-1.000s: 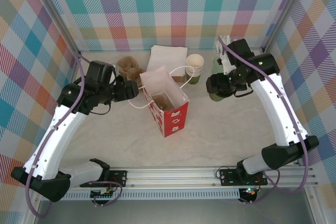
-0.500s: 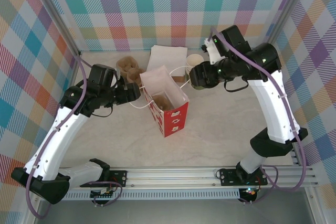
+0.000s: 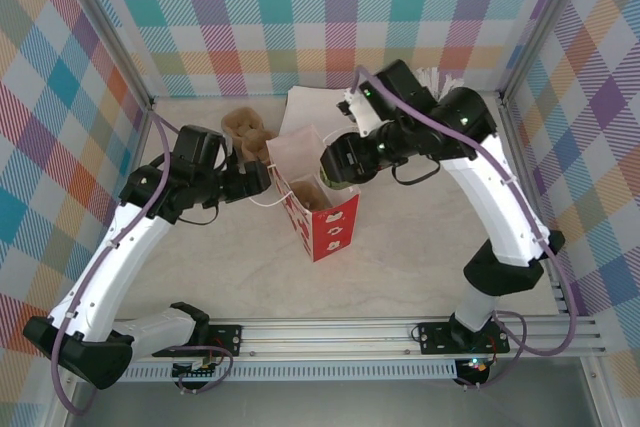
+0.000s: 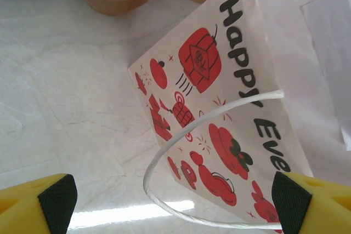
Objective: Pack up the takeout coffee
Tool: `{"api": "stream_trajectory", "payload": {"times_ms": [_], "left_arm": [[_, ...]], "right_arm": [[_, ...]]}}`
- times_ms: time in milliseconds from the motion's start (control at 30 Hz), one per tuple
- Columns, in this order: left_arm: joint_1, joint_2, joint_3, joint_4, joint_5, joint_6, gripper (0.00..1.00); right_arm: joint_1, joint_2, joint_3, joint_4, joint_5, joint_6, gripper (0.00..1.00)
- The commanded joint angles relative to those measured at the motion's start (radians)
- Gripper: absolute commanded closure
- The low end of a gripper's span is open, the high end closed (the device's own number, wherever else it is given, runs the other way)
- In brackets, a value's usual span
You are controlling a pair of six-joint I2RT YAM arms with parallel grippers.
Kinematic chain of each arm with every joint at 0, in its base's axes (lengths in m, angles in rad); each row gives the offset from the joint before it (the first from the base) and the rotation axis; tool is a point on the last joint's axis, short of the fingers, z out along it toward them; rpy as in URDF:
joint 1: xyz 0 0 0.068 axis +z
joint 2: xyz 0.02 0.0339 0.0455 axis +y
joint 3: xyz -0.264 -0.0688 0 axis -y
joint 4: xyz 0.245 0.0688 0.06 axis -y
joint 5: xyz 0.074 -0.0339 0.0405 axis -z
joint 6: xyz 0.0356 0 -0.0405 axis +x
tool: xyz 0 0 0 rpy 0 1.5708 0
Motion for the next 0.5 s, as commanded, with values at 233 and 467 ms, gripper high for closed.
{"api": "stream_trajectory", "payload": {"times_ms": [233,467], "left_arm": [[0.013,-0.008,-0.081,0.090,0.069,-0.047,0.14],[0.013,0.012,-0.115,0.065,0.018,-0.055,0.34]], "right_arm": [[0.035,0.135,0.018,0.006,0.004,0.021,0.20],[0.041,0.200,0.000,0.008,0.005,0.026,0.20]]}}
